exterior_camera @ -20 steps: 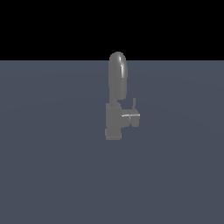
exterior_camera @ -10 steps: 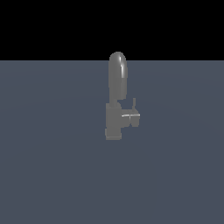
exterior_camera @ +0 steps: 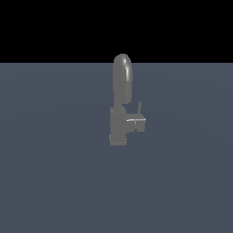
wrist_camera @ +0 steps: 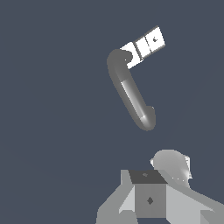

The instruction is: Turn on the faucet by rotating a designated handle.

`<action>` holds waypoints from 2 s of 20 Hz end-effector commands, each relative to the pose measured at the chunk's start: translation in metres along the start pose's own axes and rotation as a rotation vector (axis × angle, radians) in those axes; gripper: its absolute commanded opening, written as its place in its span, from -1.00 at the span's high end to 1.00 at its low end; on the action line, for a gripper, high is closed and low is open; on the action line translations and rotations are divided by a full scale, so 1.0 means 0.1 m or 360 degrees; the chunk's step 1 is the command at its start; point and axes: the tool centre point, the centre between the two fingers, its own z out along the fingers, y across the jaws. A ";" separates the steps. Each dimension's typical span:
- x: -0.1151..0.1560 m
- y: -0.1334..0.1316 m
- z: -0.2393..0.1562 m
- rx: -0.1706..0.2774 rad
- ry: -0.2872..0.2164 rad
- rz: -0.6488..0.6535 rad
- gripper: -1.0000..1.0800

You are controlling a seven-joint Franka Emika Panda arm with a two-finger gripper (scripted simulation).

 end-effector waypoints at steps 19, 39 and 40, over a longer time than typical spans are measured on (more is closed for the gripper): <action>1.27 0.18 0.39 0.0504 -0.0550 0.0487 1.00; 2.35 0.55 1.46 0.1100 -0.1202 0.1068 1.00; 2.37 0.57 1.51 0.1122 -0.1226 0.1090 1.00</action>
